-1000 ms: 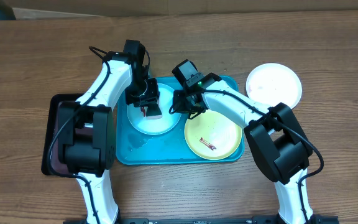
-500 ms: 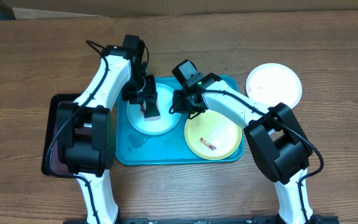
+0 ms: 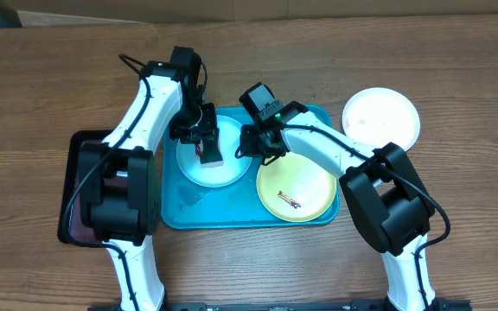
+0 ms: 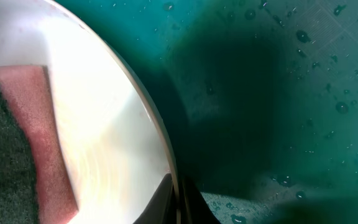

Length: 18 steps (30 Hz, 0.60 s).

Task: Clean dirty plates on tray and stack at the side
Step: 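Scrub the light-blue plate with the sponge while right gripper holds it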

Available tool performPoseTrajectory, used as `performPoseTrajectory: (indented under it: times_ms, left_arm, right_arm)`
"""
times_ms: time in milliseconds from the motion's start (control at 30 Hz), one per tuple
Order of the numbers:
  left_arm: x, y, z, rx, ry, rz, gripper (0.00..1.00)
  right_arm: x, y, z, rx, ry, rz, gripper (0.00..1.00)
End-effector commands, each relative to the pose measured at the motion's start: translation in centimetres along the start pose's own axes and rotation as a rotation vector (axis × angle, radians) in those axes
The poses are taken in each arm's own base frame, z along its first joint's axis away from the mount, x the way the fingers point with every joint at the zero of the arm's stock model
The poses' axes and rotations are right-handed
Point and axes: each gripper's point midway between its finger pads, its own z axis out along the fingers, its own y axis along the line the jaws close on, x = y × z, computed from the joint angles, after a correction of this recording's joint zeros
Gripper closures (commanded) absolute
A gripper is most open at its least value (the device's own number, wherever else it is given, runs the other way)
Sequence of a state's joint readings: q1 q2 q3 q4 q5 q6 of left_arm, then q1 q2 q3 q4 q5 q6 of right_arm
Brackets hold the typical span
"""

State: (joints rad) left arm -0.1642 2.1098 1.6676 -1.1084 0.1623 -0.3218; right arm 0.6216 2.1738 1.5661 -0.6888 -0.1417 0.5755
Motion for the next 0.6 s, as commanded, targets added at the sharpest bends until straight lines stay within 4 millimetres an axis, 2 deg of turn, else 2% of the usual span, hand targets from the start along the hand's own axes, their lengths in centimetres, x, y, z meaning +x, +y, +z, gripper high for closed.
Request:
performPoseTrajectory:
  times_ms: [0,133,567]
  left_arm:
    - [0.7,0.1,0.9,-0.017,0.027,0.005,0.69]
    - [0.6,-0.1,0.9,-0.011,0.021,0.01,0.72]
    - [1.0,-1.0,1.1,-0.016,0.027,0.035,0.72]
  right_arm:
    - [-0.1,-0.7,0.2,0.018,-0.007,0.008,0.96]
    - [-0.1,-0.8,0.2,0.021,-0.005,0.008,0.96]
    - [0.0,-0.8,0.2,0.023,-0.001,0.009,0.96]
